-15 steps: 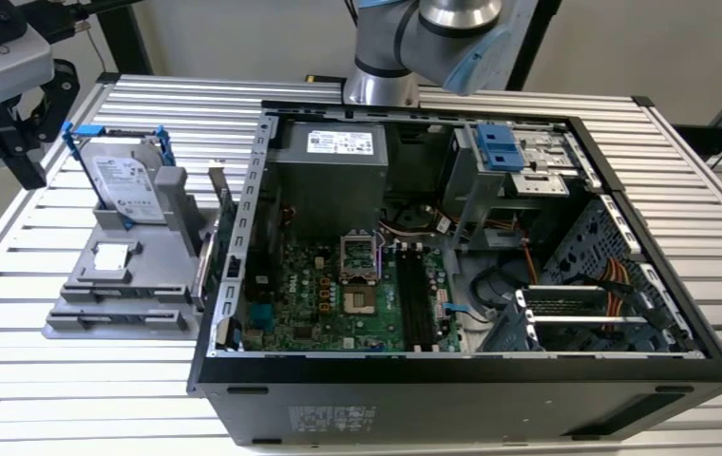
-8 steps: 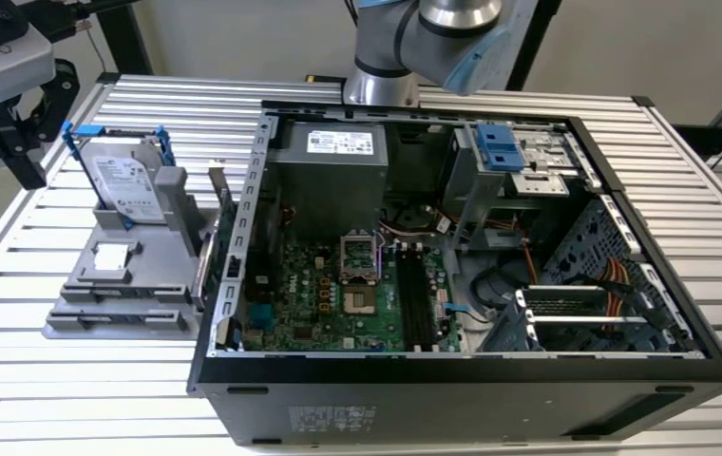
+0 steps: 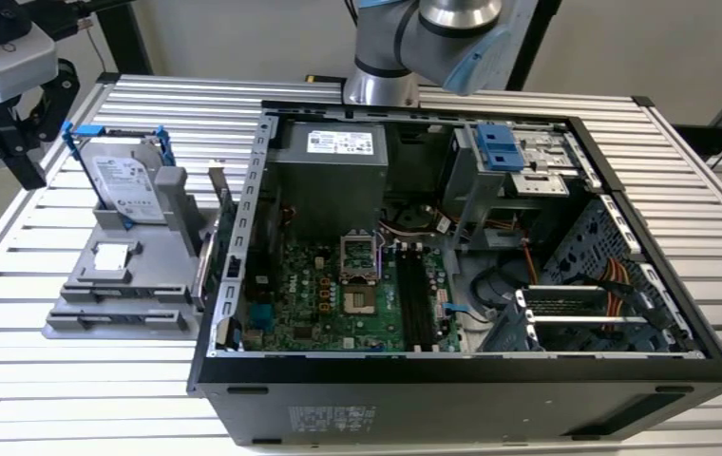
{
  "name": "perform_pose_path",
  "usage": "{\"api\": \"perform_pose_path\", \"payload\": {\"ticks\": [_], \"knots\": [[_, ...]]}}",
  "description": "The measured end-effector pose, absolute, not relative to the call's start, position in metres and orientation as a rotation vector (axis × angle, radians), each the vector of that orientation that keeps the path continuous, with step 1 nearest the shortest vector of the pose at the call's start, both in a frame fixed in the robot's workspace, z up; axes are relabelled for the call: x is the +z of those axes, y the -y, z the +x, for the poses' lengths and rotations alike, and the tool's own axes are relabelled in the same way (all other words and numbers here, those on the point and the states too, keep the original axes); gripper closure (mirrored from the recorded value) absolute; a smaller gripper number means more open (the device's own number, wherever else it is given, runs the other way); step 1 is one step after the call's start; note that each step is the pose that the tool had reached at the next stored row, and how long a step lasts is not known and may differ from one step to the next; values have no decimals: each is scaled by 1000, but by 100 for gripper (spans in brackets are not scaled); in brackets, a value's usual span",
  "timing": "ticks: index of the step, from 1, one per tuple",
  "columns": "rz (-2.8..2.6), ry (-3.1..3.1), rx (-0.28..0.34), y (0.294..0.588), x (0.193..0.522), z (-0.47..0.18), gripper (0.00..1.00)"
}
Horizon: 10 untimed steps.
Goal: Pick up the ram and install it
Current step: 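Pick up the ram and move it above insertion slot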
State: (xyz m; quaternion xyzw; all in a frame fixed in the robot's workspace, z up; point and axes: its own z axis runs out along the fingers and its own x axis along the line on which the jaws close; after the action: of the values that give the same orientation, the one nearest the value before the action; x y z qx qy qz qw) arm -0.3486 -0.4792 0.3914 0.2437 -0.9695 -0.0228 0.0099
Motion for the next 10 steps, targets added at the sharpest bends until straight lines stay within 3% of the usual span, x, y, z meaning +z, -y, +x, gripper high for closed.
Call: {"api": "perform_pose_path", "payload": {"ticks": [10], "knots": [[786, 3020, -71, 479, 391, -349, 100]]}}
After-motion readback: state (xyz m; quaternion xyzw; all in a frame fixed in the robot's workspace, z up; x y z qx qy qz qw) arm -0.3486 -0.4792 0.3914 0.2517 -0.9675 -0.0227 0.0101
